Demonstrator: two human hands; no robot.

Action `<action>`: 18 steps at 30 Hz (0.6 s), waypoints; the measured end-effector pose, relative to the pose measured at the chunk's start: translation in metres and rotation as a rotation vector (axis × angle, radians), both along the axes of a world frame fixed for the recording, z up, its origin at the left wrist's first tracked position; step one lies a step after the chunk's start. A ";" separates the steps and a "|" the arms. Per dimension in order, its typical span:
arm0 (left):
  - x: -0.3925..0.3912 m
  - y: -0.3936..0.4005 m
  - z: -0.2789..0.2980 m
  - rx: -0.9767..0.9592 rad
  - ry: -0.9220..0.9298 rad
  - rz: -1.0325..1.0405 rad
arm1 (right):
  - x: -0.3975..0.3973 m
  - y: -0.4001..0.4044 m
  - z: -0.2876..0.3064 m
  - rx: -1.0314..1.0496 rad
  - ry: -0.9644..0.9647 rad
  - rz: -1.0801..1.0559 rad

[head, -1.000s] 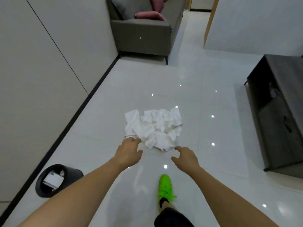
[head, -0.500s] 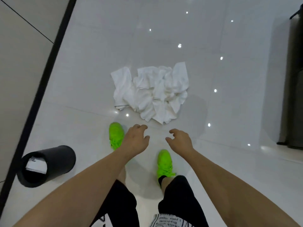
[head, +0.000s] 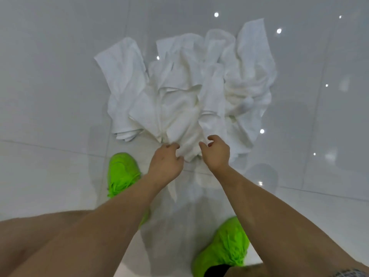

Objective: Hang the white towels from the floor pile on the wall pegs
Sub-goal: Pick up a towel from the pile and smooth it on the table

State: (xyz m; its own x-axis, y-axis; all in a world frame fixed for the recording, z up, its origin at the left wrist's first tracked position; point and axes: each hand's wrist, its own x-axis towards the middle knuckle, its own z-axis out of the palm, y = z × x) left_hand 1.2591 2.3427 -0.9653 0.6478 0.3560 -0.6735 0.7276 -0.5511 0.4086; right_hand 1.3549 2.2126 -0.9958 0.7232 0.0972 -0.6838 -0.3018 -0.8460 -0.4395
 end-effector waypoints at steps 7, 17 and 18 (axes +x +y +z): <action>-0.004 0.009 -0.038 -0.012 0.010 -0.028 | 0.003 0.012 -0.040 0.002 -0.120 -0.172; 0.017 -0.003 0.157 -0.023 0.019 -0.135 | 0.029 -0.007 0.175 0.272 -0.027 -0.547; 0.027 -0.006 0.187 -0.019 -0.006 -0.149 | 0.035 -0.012 0.209 0.300 -0.025 -0.544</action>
